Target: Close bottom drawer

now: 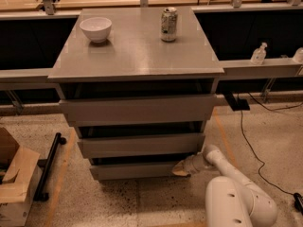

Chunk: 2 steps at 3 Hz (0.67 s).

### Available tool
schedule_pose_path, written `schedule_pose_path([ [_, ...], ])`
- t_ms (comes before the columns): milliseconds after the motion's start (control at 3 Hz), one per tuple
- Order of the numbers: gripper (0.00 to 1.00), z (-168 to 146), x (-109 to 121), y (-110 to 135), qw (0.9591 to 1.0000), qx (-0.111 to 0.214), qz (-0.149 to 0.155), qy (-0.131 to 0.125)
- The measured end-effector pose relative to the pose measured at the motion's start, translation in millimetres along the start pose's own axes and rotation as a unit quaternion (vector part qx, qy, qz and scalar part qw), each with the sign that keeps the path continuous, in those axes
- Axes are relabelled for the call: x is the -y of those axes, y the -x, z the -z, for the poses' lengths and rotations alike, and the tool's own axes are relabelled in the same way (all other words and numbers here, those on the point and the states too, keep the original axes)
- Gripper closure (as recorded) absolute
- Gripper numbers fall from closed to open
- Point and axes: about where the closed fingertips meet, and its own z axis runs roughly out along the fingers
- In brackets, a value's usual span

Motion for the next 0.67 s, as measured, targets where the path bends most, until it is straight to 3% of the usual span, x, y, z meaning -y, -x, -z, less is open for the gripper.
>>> schedule_pose_path([
  [667,0.59,-6.3,-4.4,0.2,1.0000,0.001,-0.001,0.005],
])
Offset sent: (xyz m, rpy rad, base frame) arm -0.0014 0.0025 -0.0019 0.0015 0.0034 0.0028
